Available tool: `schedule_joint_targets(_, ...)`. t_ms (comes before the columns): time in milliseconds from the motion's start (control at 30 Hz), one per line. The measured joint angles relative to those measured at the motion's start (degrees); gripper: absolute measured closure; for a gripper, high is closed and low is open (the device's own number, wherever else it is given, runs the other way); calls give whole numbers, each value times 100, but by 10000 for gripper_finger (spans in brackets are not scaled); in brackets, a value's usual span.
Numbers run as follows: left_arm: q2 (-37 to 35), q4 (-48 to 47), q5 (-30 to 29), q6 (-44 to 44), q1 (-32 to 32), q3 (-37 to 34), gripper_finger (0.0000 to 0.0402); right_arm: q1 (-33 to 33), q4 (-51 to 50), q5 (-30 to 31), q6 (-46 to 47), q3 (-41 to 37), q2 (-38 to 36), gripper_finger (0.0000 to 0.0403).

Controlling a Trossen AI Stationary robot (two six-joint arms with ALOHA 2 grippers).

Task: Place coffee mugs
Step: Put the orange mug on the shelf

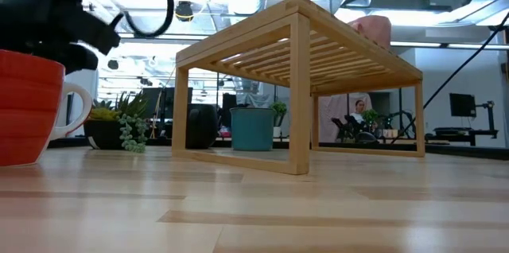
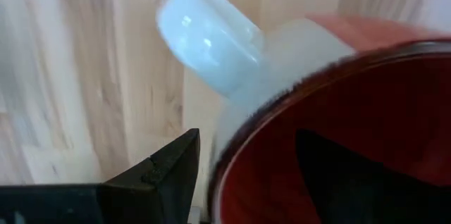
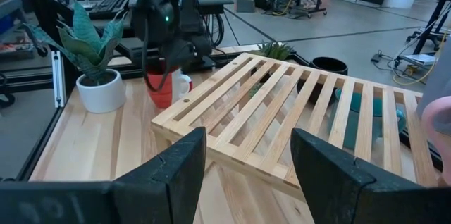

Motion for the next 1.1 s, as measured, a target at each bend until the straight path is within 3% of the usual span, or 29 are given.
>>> schedule_joint_targets(167, 147, -16, 20, 58, 0, 0, 218, 0, 0, 0, 0, 0, 0, 168)
schedule_joint_targets(400, -27, -111, -36, 288, 119, 87, 384, 0, 0, 2, 0, 0, 0, 168)
schedule_joint_targets(533, -215, -502, -151, 408, 168, 509, 395, 0, 0, 4, 0, 0, 0, 168)
schedule_joint_targets(667, -336, -1359, -512, 402, 177, 1451, 397, 0, 0, 4, 0, 0, 0, 168)
schedule_joint_targets(800, -350, -2070, -1173, 473, 178, 2868, 398, 0, 0, 7, 1, 0, 0, 168)
schedule_joint_targets(1000, 286, -2138, -2985, 1988, 526, 5159, 399, -97, 10, 9, 26, 0, -2, 168)
schedule_joint_targets(1100, 968, -2139, -3163, 2698, 1038, 6170, 399, -261, 11, 4, 88, 0, -2, 168)
